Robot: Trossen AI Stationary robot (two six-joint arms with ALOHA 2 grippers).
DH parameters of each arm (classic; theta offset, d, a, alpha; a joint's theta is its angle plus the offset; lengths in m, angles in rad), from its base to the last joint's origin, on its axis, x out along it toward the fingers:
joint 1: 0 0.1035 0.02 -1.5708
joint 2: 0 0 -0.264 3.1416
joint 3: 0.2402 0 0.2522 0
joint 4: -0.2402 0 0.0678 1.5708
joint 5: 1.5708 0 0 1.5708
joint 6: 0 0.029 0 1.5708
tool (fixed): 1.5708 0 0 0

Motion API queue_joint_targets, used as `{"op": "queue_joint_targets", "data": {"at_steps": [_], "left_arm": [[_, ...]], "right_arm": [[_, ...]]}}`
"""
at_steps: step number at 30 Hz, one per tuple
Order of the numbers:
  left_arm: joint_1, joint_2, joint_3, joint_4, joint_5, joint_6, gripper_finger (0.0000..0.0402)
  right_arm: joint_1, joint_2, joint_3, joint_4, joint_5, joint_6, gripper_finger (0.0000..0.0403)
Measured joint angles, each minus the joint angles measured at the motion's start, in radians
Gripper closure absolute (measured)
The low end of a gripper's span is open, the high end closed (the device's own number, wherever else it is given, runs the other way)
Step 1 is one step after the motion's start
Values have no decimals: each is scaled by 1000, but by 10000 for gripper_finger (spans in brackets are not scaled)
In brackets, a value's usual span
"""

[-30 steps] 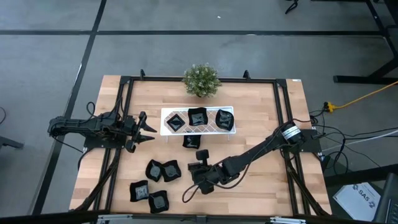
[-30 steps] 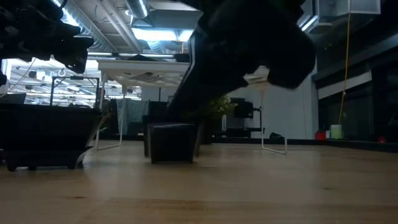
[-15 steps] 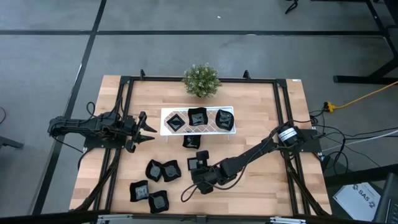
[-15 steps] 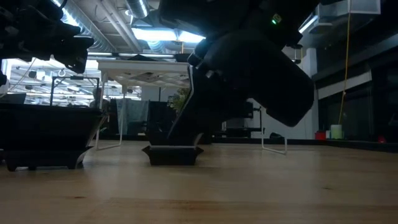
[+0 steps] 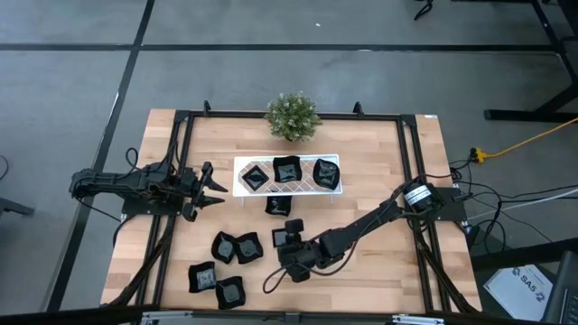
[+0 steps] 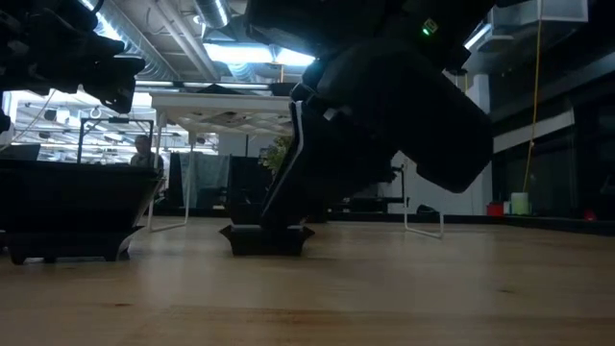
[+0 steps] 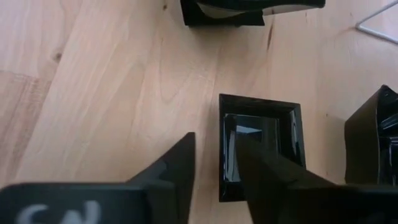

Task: Pick & Place Mini shaped plates
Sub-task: Stack the black square plate on top of the black square plate on the shelf

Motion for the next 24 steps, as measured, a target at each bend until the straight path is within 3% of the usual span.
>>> {"op": "queue_joint_targets", "data": {"at_steps": [6, 13, 18, 24], "left_arm": [[0, 0, 0, 0, 0, 0, 258], [0, 0, 0, 0, 0, 0, 258], [0, 0, 0, 0, 0, 0, 258], [0, 0, 0, 0, 0, 0, 258]], "right_arm": [[-1, 4, 0, -4, 25, 18, 238], [-1, 36, 0, 17, 47, 13, 230], [0, 39, 0, 24, 51, 3, 244], [-1, 39, 0, 22, 52, 10, 298]]}}
